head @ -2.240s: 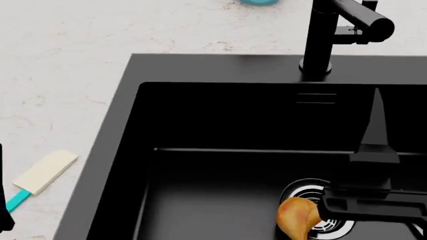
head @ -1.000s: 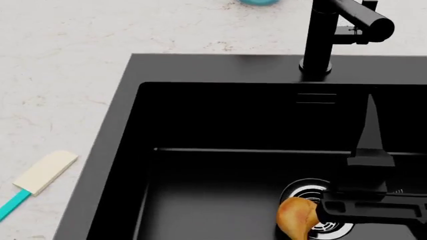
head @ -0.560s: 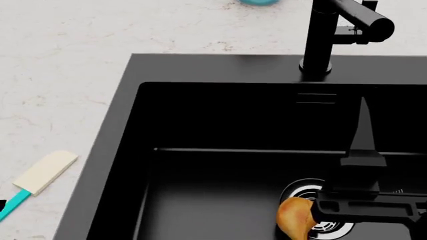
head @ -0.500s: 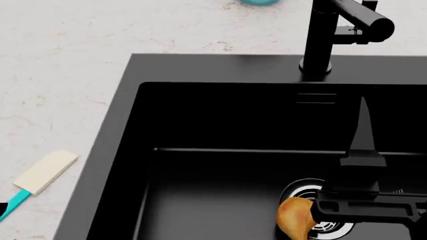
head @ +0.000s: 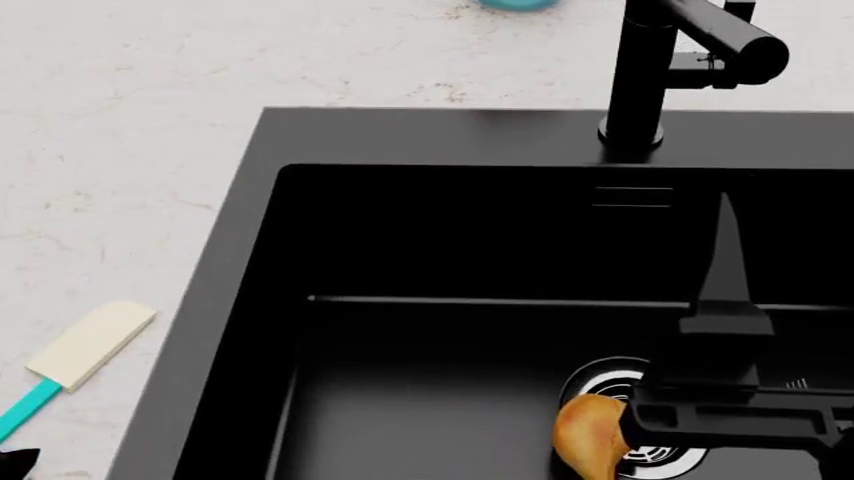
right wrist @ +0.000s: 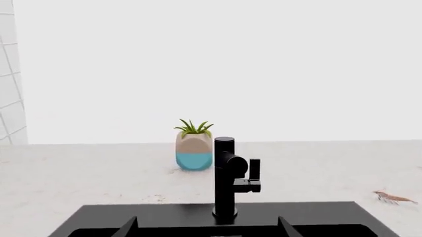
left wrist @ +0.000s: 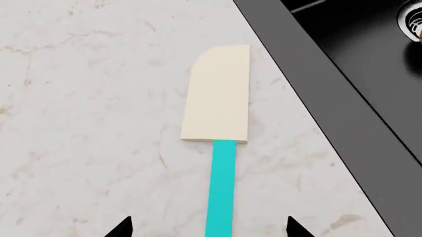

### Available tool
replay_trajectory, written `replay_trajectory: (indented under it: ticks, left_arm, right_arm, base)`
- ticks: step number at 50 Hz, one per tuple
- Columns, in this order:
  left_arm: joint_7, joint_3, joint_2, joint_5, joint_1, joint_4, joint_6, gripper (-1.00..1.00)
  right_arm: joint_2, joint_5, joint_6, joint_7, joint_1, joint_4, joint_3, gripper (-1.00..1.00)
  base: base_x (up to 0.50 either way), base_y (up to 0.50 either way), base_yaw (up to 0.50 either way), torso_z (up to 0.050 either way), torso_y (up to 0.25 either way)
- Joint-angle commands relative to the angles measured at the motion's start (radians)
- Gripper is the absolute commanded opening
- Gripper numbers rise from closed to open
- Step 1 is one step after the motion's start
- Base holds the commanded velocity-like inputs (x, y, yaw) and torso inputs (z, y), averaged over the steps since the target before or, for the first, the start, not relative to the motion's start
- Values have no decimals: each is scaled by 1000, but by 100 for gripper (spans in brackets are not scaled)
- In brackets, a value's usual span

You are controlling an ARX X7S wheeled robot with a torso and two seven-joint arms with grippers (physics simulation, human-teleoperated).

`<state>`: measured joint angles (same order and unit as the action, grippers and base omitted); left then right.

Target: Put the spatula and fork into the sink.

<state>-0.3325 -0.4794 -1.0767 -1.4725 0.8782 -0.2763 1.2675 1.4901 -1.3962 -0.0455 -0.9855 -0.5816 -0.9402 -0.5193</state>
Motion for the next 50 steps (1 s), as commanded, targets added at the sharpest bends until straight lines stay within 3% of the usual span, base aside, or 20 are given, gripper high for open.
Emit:
replay_trajectory:
  ticks: [1,13,14,29,50]
  left_arm:
    - [16,-2,22,52,-74,20,-38,100]
    - [37,-21,16,93,-199,45,-116,100]
    - [32,-17,17,88,-202,54,-120,-100]
    - [-55,34,13,54,-184,60,-150,-100]
    - [-107,44,121,68,284,10,-9,-100]
  right_arm:
    - [-4,33,-25,20,19,8,20,100]
    - [10,35,-41,14,33,6,21,100]
    - [10,35,-41,14,34,7,21,100]
    - [11,33,-41,10,39,8,27,100]
    - [-5,52,-47,29,58,35,23,100]
  base:
    - [0,0,-3,0,0]
    - [3,0,-3,-2,0]
    - [0,-3,-4,0,0]
    - [4,0,-3,-3,0]
    - [2,0,-2,-1,0]
